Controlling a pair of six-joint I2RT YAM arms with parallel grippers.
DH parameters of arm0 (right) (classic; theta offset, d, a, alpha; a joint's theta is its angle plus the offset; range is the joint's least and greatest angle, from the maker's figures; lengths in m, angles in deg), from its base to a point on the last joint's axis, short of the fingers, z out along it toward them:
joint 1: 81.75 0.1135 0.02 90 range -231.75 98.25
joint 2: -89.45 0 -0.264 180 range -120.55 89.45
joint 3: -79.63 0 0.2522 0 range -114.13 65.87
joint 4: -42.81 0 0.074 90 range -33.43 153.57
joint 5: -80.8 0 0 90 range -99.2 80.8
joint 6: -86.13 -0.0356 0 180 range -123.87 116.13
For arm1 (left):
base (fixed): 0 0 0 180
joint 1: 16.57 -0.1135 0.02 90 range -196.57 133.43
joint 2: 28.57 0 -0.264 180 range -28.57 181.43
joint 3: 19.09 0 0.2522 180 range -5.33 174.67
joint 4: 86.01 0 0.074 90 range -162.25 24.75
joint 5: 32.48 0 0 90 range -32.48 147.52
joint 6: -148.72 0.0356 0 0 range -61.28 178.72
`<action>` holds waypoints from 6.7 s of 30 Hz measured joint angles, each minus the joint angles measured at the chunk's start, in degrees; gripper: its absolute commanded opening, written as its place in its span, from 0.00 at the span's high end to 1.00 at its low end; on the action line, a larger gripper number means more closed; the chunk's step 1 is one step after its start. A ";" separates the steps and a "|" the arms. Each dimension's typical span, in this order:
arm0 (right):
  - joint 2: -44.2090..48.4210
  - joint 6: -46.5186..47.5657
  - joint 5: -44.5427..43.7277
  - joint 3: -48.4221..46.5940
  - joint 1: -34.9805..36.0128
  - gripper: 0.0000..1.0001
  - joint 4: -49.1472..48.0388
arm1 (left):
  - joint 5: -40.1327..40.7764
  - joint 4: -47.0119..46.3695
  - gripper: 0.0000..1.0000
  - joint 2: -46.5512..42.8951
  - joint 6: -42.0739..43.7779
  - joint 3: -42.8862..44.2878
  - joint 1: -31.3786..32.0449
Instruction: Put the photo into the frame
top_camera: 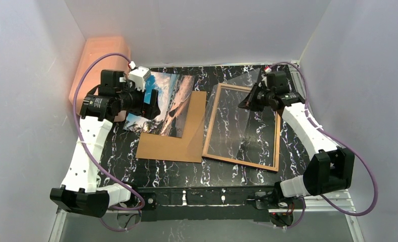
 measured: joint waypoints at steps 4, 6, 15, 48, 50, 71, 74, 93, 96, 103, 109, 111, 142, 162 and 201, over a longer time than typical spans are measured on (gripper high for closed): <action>-0.24 1.60 2.12 4.33 -5.55 0.99 -2.32 | 0.04 1.49 0.02 -0.24 1.27 0.02 0.00; -0.48 3.76 2.21 4.35 -7.41 0.99 -2.82 | 0.28 1.95 0.02 -0.22 1.62 0.00 0.00; -4.28 12.57 0.20 4.33 -8.15 0.95 0.17 | 1.53 2.64 0.01 0.85 1.99 -0.37 0.00; -4.17 17.42 0.66 14.75 -14.21 0.99 -10.14 | -0.63 4.09 0.05 2.34 2.01 -2.69 0.00; -4.26 18.51 0.09 14.36 -14.21 0.99 -10.10 | -0.74 4.28 0.05 2.34 2.03 -2.69 0.00; -13.53 27.78 -4.63 5.51 -14.23 0.99 -5.05 | -3.67 5.86 0.09 2.45 3.63 -2.69 0.00; -15.80 29.20 -5.53 2.32 -14.23 0.99 -3.34 | -3.82 6.08 0.10 2.45 3.96 -2.69 0.00; -16.35 31.17 -5.49 1.40 -14.49 0.99 -2.08 | -4.59 6.84 0.11 2.32 4.63 -3.78 0.00; -16.59 31.39 -5.44 1.14 -14.53 0.99 -1.42 | -4.59 6.84 0.11 2.32 4.66 -3.80 0.00; -17.92 31.47 -4.85 0.61 -14.75 0.99 -1.07 | -4.57 6.88 0.11 1.86 4.94 -4.63 0.00; -18.01 31.34 -4.17 0.35 -14.95 0.99 -1.01 | -4.55 6.84 0.11 1.64 5.03 -4.70 0.00; -18.01 31.34 -4.20 0.35 -14.95 0.99 -0.98 | -4.55 6.82 0.11 1.51 5.01 -4.70 0.00; -18.01 31.52 -2.38 -1.14 -16.33 0.99 1.95 | -4.61 6.58 0.12 1.22 4.98 -5.35 0.00; -13.97 30.10 7.85 4.22 -19.50 0.99 -2.80 | -4.61 5.99 0.13 1.07 5.01 -6.56 0.00; -2.01 15.80 23.30 10.54 -19.50 0.99 -15.56 | -6.32 4.15 0.14 1.03 4.17 -9.90 0.00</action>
